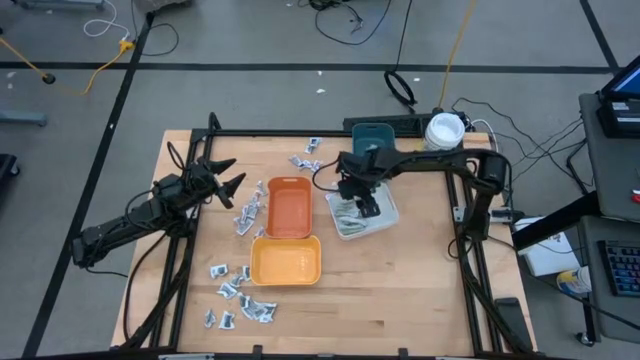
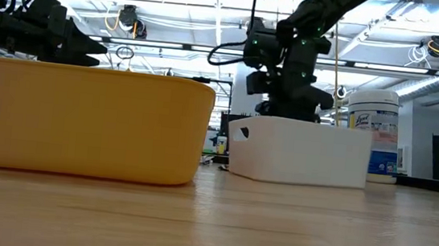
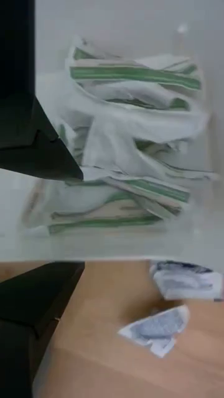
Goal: Pick & Place First Aid Supplies
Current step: Adjust the white bin on the table, then put the blue sachet into the blue bin
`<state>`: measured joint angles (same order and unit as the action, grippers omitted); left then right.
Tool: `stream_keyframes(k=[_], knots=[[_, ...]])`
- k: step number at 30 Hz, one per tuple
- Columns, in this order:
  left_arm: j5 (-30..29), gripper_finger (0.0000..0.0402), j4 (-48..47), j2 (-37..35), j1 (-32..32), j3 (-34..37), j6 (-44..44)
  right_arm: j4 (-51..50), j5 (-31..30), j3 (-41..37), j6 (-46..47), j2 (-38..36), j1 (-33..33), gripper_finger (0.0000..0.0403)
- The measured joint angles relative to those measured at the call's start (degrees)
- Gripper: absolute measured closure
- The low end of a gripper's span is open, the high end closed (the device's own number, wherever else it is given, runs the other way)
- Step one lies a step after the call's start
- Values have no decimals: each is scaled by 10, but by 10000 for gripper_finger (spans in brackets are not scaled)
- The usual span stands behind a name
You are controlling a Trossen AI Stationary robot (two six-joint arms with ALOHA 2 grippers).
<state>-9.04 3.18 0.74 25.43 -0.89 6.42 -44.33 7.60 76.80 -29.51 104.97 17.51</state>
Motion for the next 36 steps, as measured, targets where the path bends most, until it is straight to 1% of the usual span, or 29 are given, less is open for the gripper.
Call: stream_keyframes(k=[10,21,23,26,28,30,36], knots=[[0,94,0,0,0,0,0,-56,2,0,92,0,-32,188],[0,94,0,0,0,0,0,-87,6,0,136,0,-63,188],[0,94,0,0,0,0,0,-90,17,0,139,0,-65,188],[0,94,0,0,0,0,0,-90,13,0,142,-3,-68,188],[0,93,0,0,0,0,0,-86,9,0,135,-16,-65,188],[0,94,0,0,0,0,0,-78,-14,6,115,-32,-62,188],[0,94,0,0,0,0,0,-49,-16,30,-3,-54,-51,188]])
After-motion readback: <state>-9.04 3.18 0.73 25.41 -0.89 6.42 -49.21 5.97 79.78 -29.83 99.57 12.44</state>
